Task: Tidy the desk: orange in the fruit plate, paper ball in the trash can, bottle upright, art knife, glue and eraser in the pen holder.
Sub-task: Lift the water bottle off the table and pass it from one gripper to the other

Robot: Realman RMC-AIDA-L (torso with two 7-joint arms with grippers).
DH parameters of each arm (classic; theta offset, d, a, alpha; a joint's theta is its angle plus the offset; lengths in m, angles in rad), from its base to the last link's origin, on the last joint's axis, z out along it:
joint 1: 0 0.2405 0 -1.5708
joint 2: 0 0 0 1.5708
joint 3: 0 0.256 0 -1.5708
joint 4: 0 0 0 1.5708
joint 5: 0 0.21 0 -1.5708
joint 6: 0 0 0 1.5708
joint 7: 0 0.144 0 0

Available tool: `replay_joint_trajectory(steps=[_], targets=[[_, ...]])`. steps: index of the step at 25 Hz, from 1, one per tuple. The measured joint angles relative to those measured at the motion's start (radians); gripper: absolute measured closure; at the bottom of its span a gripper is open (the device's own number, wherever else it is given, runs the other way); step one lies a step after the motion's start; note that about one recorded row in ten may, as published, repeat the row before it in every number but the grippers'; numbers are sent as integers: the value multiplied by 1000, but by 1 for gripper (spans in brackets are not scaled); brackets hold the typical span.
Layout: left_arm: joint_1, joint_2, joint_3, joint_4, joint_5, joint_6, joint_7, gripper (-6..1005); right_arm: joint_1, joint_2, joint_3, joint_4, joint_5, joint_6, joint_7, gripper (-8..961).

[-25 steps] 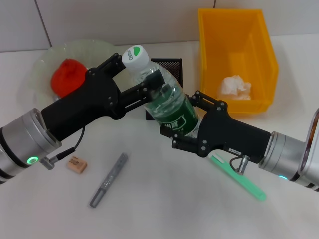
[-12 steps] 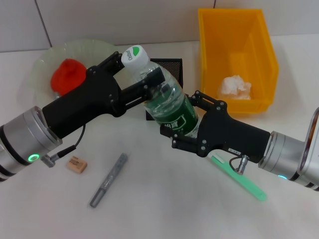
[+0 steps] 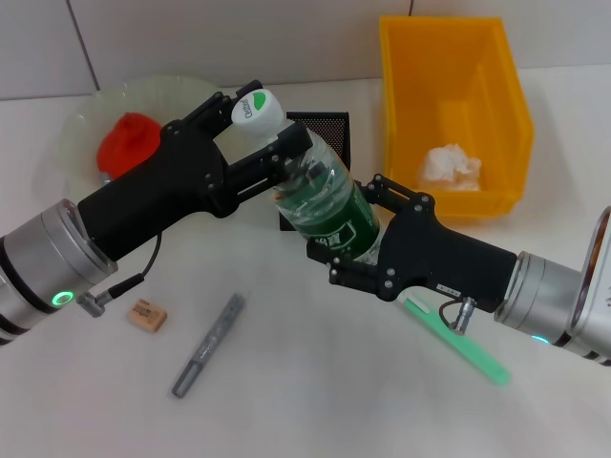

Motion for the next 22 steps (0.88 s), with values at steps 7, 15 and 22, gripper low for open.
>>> replay_joint_trajectory(steps=[7,15,22], targets=[[0,0,2,0,0,-5,-1,252,3,0,0,0,0,0,-1,183],[-1,0,2,0,0,-9,-3,253,5,0,0,5,6,4,-25,183],[-2,0,1,0,-17,-9,-4,253,7,0,9,21,9,7,-65,183]])
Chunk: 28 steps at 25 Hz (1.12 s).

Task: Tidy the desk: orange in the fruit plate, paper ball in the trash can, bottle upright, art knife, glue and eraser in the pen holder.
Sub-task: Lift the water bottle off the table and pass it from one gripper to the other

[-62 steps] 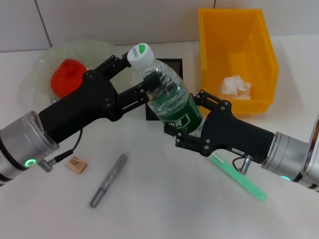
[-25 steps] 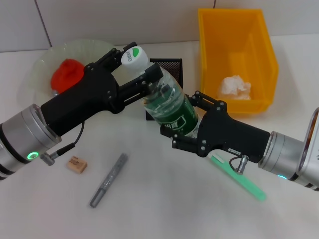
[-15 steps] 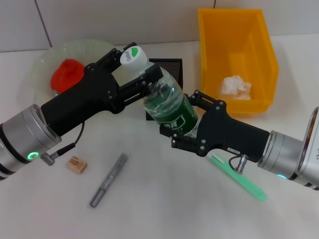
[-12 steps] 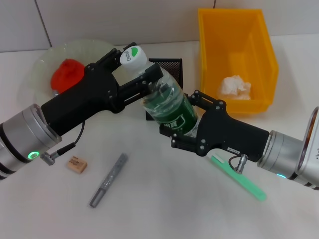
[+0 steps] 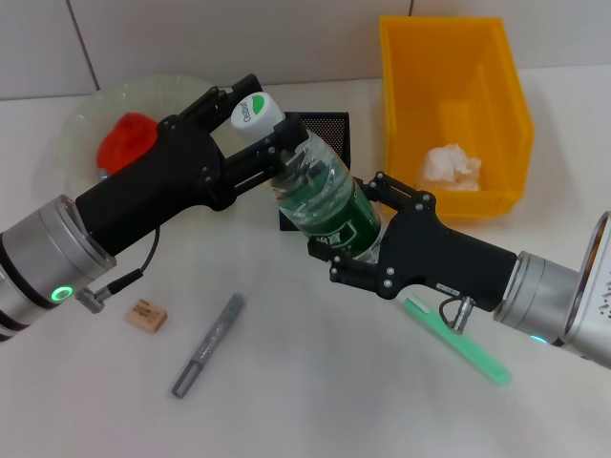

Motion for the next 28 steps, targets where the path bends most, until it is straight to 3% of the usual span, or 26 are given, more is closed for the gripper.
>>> replay_joint_trajectory(steps=[28], targets=[[0,0,0,1,-11,1,-1,256,-3,0,26,8,7,-38,-29,183]])
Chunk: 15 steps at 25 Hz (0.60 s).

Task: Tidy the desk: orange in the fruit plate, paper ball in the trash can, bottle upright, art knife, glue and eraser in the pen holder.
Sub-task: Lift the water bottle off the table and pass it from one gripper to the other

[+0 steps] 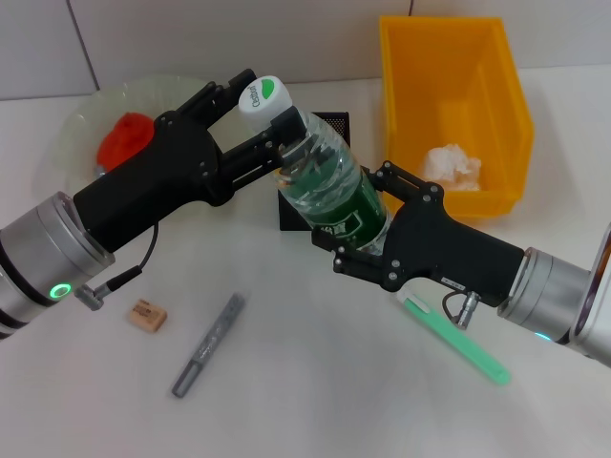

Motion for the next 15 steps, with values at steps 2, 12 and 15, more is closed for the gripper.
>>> replay_joint_trajectory(steps=[2,12,15], targets=[[0,0,0,3,0,0,0,256,1,0,-1,0,0,2,0,183],[0,0,17,9,0,3,1,257,2,0,-2,0,0,5,0,184],[0,0,23,11,0,2,4,258,2,0,-1,0,0,5,0,184]])
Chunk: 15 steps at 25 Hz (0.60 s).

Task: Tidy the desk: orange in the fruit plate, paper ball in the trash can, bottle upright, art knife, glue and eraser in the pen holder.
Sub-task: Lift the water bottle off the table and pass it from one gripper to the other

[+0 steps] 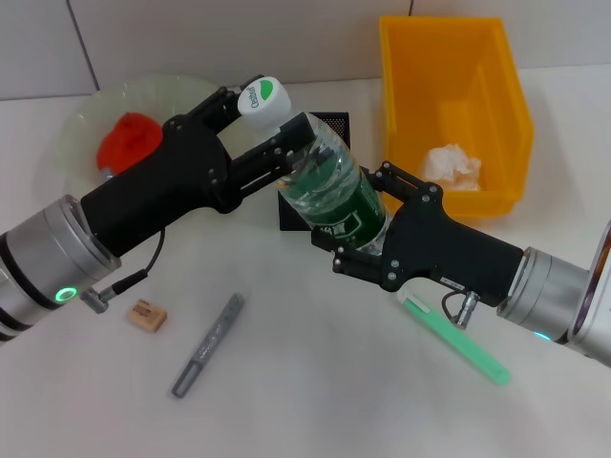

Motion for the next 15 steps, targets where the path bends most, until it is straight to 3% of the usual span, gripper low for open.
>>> replay_joint_trajectory(steps=[4,9,15], targets=[[0,0,3,2,0,5,5,258,0,0,0,0,0,1,1,183],[0,0,3,10,0,7,5,483,0,0,-1,0,0,1,1,183],[0,0,4,12,1,7,6,521,0,0,-2,0,-1,2,1,183]])
